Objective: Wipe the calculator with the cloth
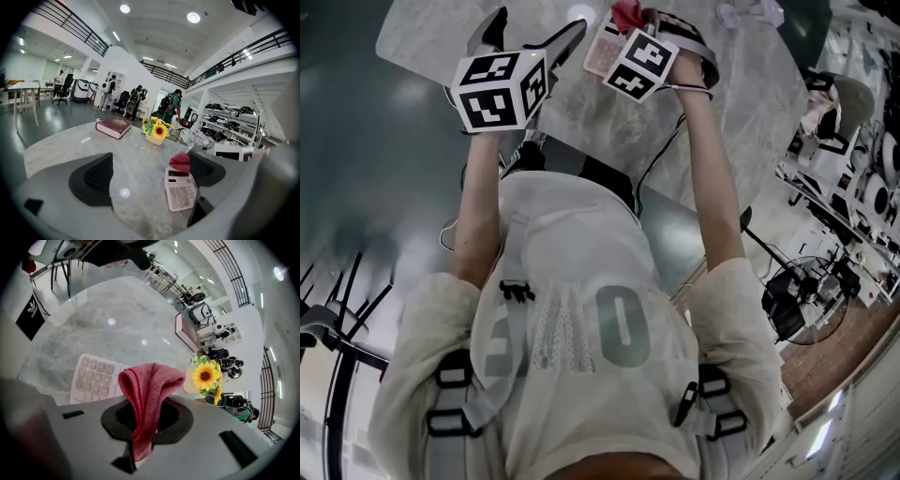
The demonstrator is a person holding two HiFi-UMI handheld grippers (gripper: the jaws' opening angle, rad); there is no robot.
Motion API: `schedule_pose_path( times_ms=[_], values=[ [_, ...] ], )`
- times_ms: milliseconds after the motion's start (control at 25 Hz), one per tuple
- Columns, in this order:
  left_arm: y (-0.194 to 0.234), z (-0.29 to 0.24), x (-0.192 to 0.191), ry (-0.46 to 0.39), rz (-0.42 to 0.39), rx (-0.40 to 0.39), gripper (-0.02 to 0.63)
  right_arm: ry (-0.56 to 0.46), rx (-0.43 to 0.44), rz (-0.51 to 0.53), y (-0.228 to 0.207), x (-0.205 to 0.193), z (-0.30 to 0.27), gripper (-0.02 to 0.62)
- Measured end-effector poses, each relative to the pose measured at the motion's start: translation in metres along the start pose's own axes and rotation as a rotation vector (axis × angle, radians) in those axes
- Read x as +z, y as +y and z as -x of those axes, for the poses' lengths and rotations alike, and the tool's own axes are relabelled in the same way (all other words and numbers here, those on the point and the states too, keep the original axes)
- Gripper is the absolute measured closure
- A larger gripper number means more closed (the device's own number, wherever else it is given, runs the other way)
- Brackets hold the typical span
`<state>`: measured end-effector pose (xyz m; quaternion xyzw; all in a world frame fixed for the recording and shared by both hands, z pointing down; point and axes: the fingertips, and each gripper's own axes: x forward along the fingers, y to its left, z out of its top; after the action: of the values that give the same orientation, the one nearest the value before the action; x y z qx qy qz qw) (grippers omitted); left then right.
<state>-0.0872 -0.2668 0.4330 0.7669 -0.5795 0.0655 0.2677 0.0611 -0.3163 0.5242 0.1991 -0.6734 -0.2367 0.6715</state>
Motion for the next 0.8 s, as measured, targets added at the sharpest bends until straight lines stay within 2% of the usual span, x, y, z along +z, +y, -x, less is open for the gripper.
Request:
schedule_pose_path(
  times_ms=[200, 600, 800],
  values=[
    [0.027, 0.013, -0.008, 0.017, -0.006, 0.046, 0.095, 0.017, 0.028, 0.014, 0.009, 0.015, -0.016, 0.541],
    [0.074, 0.034, -0.009, -0.004, 0.028, 0.128, 0.095, 0.051, 0.064, 0.065, 0.04, 0.022, -0.028, 0.541],
    [0.084, 0.034, -0.004, -0.019, 0.051, 0.139, 0.095, 0.058, 0.125, 0.094, 0.064, 0.027, -0.02, 0.541]
  ],
)
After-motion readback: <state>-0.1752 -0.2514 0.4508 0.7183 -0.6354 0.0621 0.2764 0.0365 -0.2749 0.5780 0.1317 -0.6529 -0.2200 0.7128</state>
